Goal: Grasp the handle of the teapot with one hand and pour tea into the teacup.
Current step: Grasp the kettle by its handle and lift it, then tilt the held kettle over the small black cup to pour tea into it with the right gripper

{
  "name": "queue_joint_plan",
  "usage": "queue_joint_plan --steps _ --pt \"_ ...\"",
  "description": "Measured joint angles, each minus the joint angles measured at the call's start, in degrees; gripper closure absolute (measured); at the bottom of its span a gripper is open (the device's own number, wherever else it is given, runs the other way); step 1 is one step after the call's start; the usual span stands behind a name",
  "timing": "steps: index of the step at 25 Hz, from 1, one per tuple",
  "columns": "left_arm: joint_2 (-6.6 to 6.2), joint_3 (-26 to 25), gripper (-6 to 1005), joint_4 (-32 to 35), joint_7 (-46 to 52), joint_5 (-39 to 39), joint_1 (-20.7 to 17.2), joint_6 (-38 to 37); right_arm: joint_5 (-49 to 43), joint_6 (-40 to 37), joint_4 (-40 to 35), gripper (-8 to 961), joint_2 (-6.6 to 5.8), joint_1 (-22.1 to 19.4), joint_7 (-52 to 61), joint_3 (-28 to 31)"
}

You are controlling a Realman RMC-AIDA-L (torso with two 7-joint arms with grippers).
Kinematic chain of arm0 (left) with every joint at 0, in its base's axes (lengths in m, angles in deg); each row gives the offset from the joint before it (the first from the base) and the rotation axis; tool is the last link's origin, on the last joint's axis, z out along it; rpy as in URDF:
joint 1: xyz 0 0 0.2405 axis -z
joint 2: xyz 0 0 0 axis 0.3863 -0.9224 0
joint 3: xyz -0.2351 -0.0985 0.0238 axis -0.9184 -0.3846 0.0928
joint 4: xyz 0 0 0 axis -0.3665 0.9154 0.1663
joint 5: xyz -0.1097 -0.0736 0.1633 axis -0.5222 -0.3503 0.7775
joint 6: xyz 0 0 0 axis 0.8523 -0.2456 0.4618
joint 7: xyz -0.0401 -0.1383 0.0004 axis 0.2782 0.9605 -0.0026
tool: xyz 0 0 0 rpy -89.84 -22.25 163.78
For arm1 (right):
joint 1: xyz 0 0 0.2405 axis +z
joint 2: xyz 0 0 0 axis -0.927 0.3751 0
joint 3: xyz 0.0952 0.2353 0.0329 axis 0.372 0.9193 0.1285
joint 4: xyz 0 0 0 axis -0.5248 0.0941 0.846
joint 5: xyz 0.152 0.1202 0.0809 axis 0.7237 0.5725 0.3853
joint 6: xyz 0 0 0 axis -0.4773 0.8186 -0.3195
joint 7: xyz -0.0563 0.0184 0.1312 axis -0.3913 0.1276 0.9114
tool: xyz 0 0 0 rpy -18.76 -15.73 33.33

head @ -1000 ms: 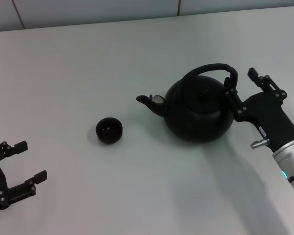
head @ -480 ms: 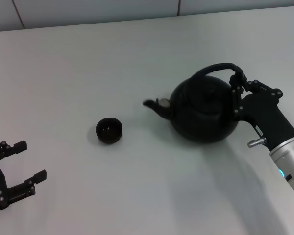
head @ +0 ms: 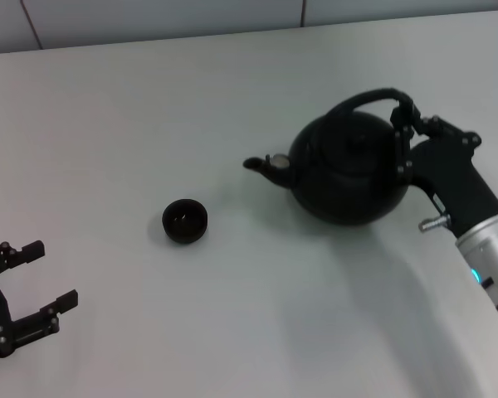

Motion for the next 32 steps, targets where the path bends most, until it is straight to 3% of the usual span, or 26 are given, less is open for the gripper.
queue_joint_plan --steps 8,20,26,28,32 --pt "0.25 -0.4 214 0.0 -0.3 0.0 0.0 -0.4 -0.2 2.0 -3.1 877 -0.21 8.3 6.2 0.6" --pt "0.58 -0.6 214 0.0 -0.5 0.0 0.0 -0.5 -1.0 5.2 -4.7 877 -0.41 13.2 7.8 0.1" --pt "0.68 -1.0 214 0.0 -0.6 0.0 0.0 -0.5 -8.5 5.0 -12.3 876 -0.76 17.0 18.6 0.0" --pt "0.67 -1.0 214 0.0 -0.6 0.0 0.0 -0.5 -13.1 4.9 -17.4 876 -0.99 20.2 26.6 0.0" --pt "0.67 -1.1 214 0.0 -0.6 0.0 0.0 -0.6 -16.9 5.1 -20.8 876 -1.02 23.0 30.8 0.0"
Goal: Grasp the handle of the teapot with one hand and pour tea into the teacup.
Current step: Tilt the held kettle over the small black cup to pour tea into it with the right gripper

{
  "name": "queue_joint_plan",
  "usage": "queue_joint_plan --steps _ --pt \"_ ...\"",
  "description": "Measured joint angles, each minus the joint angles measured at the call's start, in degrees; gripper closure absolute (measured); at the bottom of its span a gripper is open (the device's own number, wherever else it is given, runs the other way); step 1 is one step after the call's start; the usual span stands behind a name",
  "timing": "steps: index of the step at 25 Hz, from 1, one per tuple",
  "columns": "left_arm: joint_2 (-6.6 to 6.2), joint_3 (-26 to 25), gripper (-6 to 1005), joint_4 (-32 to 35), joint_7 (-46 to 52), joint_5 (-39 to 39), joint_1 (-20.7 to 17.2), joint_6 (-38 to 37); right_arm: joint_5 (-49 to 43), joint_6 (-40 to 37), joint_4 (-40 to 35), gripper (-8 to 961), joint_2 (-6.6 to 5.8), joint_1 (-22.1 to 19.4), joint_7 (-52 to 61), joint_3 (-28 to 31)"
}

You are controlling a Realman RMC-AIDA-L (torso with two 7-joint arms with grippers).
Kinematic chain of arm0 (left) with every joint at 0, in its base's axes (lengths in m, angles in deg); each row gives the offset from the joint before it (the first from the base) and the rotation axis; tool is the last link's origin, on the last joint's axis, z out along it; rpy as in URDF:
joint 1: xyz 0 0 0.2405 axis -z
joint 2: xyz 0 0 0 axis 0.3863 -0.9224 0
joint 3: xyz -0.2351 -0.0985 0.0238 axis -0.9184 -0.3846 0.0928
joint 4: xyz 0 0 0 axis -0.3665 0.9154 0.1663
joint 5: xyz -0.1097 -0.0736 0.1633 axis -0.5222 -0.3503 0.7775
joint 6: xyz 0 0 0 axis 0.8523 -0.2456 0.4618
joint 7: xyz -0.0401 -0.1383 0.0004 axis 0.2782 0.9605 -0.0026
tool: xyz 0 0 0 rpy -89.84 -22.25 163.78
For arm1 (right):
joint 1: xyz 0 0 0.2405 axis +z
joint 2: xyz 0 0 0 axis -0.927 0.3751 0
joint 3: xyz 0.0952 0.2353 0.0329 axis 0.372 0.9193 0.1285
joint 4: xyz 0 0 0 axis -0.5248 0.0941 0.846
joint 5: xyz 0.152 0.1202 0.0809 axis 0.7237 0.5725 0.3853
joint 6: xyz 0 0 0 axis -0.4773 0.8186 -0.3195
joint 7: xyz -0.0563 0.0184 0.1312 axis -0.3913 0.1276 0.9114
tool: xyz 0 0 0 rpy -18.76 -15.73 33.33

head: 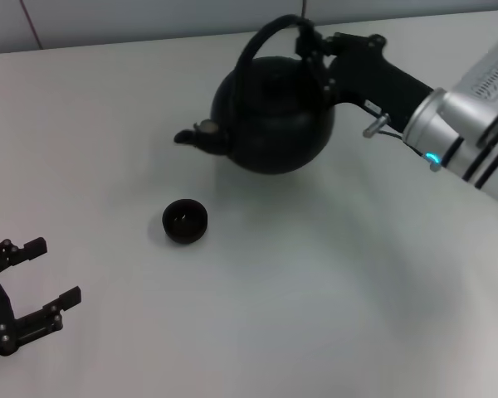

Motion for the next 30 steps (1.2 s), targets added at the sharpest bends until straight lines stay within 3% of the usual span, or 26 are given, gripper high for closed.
queue_joint_plan --steps 4,14,30 --pt "0.11 0.0 214 0.0 0.0 0.0 0.1 0.0 -4.5 0.4 -1.5 877 0.0 2.4 2.4 0.0" --pt "0.25 -0.1 214 0.0 0.0 0.0 0.4 0.0 -5.9 0.2 -4.1 873 -0.09 3.5 2.4 -2.0" --pt "0.34 -0.1 214 -0.1 0.4 -1.1 0.7 0.4 -5.9 -0.3 -4.9 857 0.0 4.5 -12.3 -3.4"
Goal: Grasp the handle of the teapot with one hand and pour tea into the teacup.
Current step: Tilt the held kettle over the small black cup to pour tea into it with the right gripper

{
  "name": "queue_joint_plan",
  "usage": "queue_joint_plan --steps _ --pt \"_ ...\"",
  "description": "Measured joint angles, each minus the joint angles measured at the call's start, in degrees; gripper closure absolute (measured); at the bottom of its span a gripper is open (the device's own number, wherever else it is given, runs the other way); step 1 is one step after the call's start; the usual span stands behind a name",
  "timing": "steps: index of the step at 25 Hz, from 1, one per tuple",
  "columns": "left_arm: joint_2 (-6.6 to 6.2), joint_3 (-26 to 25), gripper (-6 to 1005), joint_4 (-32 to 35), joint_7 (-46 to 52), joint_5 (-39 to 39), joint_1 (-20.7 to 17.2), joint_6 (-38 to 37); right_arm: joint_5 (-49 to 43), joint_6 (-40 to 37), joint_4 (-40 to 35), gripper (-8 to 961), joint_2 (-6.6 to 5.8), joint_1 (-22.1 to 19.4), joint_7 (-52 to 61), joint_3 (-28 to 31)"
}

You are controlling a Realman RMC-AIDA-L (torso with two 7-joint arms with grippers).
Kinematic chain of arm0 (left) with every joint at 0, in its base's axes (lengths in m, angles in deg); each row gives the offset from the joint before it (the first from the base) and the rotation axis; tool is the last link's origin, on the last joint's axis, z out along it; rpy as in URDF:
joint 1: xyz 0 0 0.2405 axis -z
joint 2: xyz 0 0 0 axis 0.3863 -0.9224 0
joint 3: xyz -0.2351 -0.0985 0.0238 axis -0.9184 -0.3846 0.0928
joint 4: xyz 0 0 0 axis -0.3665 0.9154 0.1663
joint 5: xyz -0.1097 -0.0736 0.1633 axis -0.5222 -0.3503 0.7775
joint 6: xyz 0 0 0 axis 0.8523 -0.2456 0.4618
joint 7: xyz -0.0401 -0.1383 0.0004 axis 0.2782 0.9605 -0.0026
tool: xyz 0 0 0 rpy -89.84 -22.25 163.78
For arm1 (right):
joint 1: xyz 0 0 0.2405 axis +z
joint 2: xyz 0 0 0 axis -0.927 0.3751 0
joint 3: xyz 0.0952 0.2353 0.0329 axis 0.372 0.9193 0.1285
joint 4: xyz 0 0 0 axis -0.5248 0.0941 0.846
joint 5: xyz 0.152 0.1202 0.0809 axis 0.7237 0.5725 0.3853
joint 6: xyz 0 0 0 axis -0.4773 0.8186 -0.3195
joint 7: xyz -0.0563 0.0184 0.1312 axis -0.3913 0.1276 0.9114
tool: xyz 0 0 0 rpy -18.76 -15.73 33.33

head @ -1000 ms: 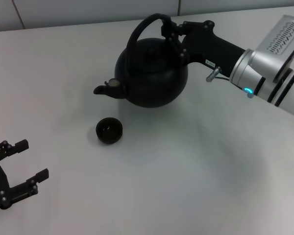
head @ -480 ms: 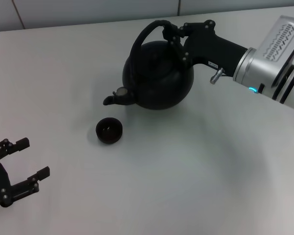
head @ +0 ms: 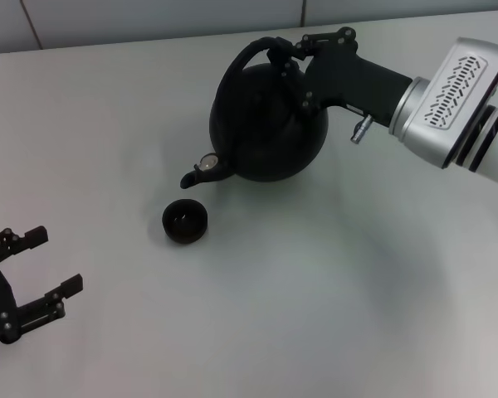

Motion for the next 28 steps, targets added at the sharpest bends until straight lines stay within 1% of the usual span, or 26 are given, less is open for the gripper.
queue_joint_plan --steps 8,28 --pt "0.0 0.0 214 0.0 0.0 -0.3 0.0 0.1 0.1 -0.7 -1.7 850 -0.02 1.3 -1.9 -4.0" --pt "0.0 0.0 214 0.0 0.1 -0.5 0.3 0.1 0.2 -1.4 -6.0 830 0.29 3.7 -3.1 -8.8"
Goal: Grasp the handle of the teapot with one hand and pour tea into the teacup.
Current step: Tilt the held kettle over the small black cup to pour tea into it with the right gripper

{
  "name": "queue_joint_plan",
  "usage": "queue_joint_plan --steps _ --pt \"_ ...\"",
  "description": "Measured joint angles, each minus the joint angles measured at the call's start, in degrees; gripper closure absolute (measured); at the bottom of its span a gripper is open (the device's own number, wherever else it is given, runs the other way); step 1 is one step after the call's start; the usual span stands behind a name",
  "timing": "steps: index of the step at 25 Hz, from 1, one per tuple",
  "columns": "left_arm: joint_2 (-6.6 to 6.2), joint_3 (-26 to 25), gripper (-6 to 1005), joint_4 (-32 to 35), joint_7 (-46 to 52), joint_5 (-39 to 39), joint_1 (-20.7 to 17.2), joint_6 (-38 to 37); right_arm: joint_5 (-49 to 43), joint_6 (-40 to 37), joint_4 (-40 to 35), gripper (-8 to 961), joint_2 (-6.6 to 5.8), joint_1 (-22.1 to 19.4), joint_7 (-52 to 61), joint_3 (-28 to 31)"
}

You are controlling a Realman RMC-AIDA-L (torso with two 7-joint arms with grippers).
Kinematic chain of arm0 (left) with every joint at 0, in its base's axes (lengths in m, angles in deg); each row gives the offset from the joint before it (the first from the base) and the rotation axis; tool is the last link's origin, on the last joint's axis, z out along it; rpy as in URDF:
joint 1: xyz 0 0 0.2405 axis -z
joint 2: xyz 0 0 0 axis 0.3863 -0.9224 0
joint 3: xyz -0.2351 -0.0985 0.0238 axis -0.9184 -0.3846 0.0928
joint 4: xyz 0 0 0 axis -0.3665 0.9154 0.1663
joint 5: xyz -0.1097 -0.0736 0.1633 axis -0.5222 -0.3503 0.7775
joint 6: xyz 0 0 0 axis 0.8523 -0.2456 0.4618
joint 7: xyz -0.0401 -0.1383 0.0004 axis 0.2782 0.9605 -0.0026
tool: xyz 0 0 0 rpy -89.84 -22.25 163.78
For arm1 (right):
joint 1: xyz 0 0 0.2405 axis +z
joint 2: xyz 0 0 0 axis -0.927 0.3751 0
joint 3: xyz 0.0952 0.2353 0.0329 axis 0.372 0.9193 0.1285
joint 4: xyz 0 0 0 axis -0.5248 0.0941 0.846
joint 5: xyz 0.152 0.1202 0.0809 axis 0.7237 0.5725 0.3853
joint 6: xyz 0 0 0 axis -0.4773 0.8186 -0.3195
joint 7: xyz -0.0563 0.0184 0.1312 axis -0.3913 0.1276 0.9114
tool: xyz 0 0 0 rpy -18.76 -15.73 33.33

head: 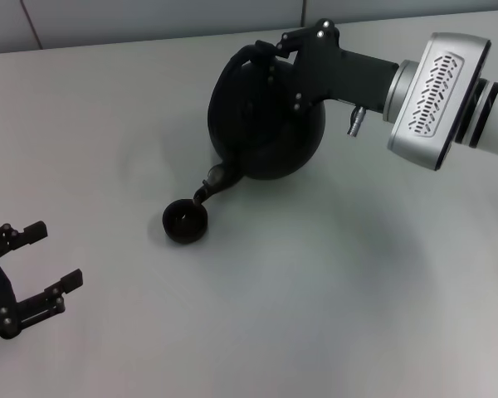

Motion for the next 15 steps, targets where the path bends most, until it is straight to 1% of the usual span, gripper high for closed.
queue_joint_plan --steps 11,15 --pt "0.0 -0.5 214 0.1 0.6 0.0 0.1 0.0 0.2 0.0 -0.4 819 0.07 0.9 -0.7 -0.6" --pt "0.0 -0.6 214 0.2 0.6 0.0 0.2 -0.1 0.2 -0.6 -0.7 815 0.04 1.0 2.8 -0.7"
